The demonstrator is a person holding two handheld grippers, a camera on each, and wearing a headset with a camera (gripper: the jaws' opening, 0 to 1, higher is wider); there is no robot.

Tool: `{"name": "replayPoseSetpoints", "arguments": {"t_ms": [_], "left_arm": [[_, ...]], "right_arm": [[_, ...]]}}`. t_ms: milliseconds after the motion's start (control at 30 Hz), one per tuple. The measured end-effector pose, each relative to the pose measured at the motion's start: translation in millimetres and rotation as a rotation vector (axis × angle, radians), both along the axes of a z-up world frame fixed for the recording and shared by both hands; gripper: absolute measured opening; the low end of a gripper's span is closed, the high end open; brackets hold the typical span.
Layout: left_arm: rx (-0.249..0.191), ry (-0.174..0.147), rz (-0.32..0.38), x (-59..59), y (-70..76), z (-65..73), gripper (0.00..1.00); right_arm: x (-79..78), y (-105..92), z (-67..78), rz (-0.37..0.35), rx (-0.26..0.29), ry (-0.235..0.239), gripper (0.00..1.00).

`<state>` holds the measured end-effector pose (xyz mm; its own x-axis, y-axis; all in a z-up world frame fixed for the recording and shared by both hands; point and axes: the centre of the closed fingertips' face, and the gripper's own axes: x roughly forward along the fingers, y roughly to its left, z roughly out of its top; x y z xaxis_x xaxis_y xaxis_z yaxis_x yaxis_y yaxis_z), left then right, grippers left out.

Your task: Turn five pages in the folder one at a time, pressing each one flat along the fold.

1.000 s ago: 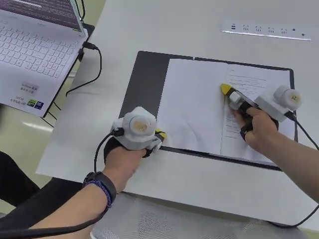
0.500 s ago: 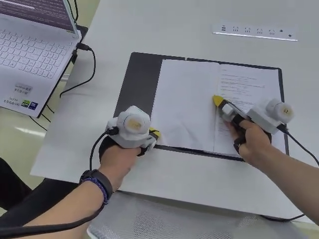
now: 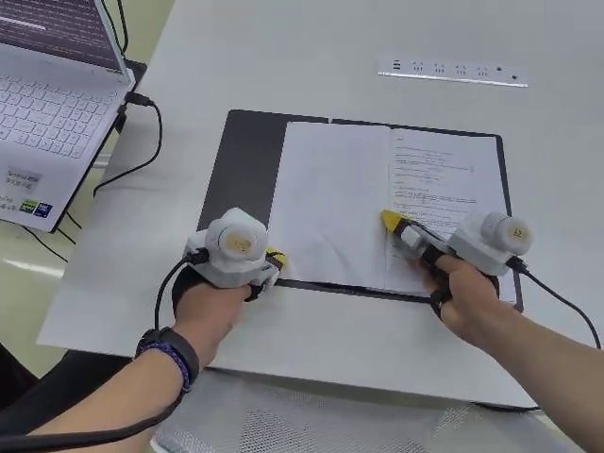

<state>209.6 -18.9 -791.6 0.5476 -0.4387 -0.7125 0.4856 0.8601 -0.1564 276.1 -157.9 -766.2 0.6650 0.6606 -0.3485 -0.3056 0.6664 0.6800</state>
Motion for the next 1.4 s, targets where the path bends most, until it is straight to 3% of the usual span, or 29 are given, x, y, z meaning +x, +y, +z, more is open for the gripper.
{"name": "replayPoseSetpoints", "arguments": {"t_ms": [300,567,1400], "left_arm": [[0.001,-0.009,0.0,0.0,0.0,-0.3,0.0],[0.007,-0.005,-0.009,-0.5,-0.3,0.1,0.0],[0.007,-0.005,-0.024,-2.2,-0.6,0.1,0.0]], "right_arm": [[-29.7,2.4,-1.8,0.058,-0.03,0.007,0.0],[-35.9,-1.4,-9.6,0.075,-0.035,0.01,0.0],[-80.3,-4.2,-16.0,0.109,-0.052,0.033,0.0]]}}
